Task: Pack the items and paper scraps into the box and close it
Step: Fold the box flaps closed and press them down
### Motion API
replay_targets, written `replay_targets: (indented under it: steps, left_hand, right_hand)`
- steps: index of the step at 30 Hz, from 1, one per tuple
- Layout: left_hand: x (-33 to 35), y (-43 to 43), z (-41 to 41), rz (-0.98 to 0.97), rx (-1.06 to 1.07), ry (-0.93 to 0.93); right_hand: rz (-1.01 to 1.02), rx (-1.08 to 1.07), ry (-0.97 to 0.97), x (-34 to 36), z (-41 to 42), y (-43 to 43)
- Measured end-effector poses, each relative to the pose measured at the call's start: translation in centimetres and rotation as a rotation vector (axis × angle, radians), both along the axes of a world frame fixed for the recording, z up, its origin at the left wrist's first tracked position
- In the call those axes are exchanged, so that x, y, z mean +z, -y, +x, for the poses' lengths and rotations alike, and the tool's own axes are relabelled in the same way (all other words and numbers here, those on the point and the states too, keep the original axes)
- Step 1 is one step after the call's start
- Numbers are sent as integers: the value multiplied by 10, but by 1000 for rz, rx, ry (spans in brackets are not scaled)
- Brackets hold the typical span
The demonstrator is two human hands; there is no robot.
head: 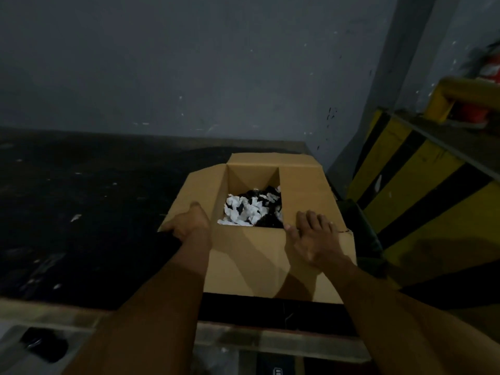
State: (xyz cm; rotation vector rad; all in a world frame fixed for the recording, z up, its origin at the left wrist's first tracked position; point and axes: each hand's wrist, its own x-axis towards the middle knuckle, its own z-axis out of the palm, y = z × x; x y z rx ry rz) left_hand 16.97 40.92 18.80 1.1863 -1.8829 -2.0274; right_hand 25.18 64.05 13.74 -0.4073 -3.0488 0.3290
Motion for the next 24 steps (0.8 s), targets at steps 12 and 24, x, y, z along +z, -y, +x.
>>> replay_targets:
  steps: [12,24]
  left_hand:
    - [-31,-23,10,-1166,-1051,-634]
    - [-19,-52,-76,-1260,-1365,-403]
  right_hand:
    - [-25,-38,92,10,6,7]
    - [-122,71,77,37,-59,-38]
